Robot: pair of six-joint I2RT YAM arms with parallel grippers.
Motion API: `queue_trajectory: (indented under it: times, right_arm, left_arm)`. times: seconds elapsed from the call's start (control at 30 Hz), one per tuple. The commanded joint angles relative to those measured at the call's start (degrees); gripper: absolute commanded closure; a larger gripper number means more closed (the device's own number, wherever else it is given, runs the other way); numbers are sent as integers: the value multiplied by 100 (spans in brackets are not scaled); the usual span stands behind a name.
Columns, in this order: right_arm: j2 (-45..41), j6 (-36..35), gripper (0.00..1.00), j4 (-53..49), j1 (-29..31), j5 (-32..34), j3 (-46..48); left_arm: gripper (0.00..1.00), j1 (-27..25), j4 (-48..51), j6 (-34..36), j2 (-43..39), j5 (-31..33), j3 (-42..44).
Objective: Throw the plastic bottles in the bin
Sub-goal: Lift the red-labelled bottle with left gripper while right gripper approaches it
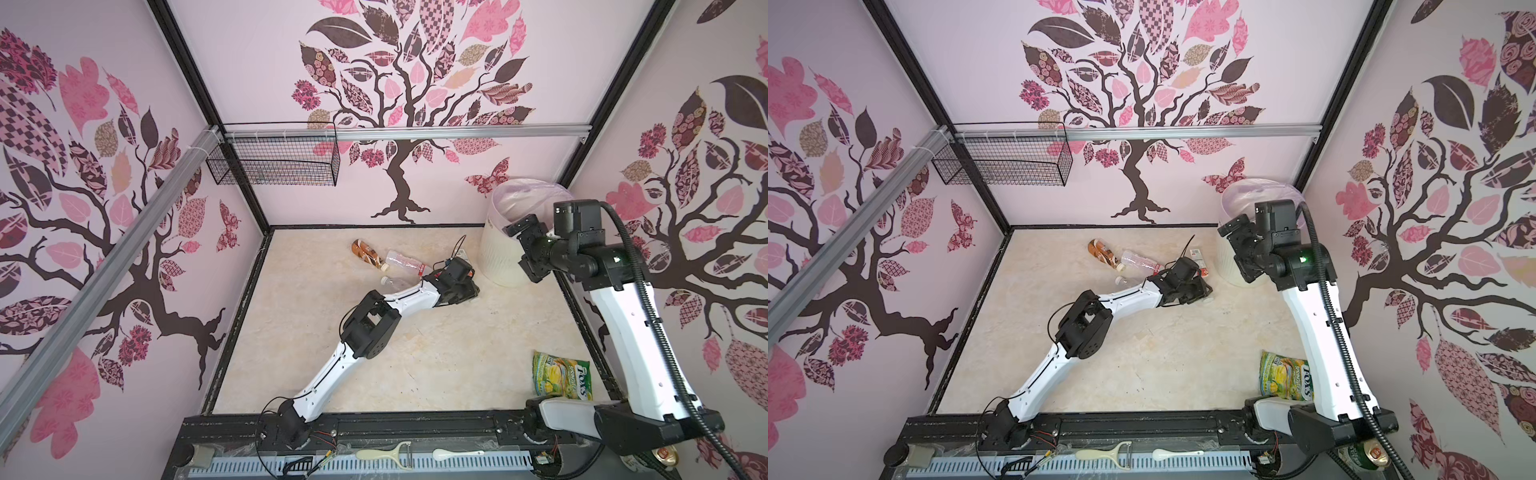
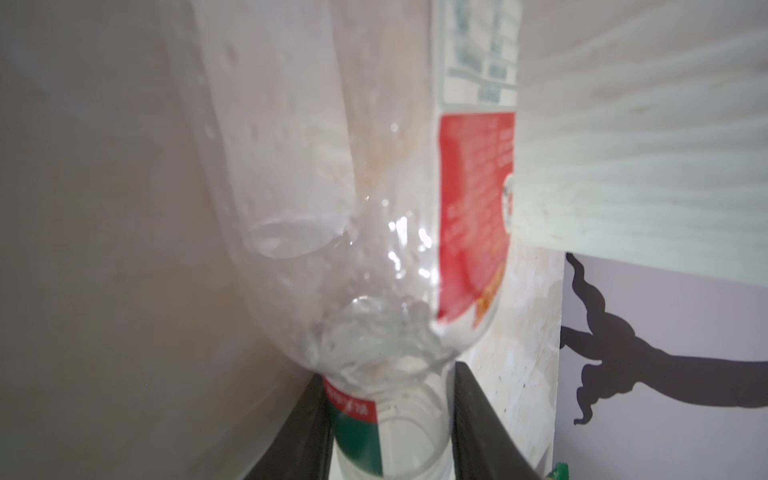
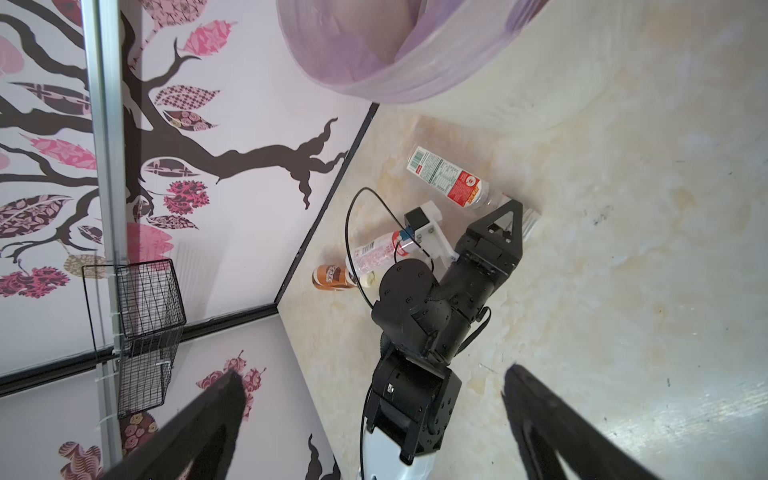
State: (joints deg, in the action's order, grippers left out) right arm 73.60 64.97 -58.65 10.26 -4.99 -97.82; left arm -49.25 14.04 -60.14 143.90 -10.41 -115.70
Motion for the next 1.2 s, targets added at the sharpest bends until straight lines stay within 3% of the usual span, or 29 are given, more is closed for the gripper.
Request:
queue_trajectory:
  times: [0.0,0.23,0.43,0.67,1.03,1.17]
  right_arm:
    - [76,470,0,-98,55,-546,96]
    - [65,677,1,-141,90,-823,397]
    - [9,630,1,-228,90,-657,496]
    - [5,384,1,-365,161,-262,69]
    - [358,55,0,-470,193,81,-176]
    - [396,-6,1,-223,196,-270,243]
  left_arm:
    - [63,-104,218,149,-585,-145,903]
    - [62,-391,126,174,-1794,165,2376]
    - [62,-789,642,182,-2132,391,2219]
    - [62,-828,991,147,-2939,827,2595]
    - [63,-724,1370,580,-3778,701,3156]
    - [64,-726,1356,719,-4151,598,3415]
